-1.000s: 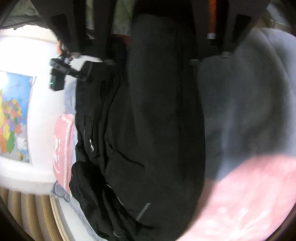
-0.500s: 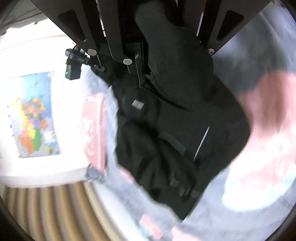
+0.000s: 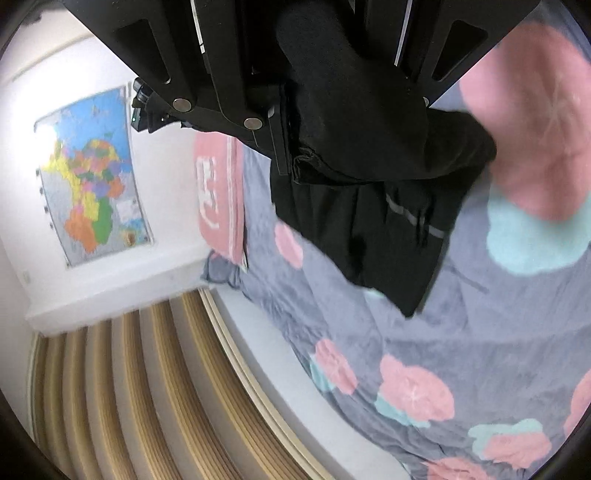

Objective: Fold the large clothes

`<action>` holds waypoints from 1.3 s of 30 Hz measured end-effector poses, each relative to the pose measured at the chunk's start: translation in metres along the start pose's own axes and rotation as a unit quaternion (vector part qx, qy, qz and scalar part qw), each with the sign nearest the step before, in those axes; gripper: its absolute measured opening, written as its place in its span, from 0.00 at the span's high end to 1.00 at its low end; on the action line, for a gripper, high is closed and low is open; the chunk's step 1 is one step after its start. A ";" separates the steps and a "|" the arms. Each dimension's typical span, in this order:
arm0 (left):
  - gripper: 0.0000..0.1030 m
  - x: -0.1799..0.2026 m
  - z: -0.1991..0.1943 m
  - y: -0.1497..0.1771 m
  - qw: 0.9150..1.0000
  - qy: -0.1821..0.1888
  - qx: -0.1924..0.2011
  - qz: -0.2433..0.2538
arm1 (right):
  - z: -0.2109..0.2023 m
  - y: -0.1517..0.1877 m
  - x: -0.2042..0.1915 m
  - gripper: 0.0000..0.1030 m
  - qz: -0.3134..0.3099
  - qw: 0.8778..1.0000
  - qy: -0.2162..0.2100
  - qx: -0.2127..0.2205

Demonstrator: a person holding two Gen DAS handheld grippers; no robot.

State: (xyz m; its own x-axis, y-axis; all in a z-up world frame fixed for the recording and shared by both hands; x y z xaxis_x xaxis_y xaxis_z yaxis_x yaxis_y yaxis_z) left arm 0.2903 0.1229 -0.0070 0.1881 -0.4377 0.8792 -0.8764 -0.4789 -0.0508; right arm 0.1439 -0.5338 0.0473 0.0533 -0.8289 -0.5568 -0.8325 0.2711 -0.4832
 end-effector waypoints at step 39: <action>0.22 -0.002 0.068 -0.127 0.995 -0.073 -0.025 0.068 | 0.097 -0.073 0.072 0.26 0.018 0.993 0.083 -0.076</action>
State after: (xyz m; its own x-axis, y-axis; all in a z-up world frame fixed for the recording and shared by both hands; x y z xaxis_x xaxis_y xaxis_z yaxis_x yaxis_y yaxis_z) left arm 0.4308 0.1332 -0.0346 0.1253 -0.6028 0.7880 -0.9183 -0.3712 -0.1379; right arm 0.2620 -0.5658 -0.0225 -0.0593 -0.8926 -0.4469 -0.9064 0.2356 -0.3505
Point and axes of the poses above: each gripper's, at about its wrist camera, not at the fingertips, and z roughly the way its jaws point, x to its right, y to its underside, the point moved 3 cm from there along z, roughly the way its jaws point, and after that the axes turned 14 degrees about -z, right-handed, at the moved point
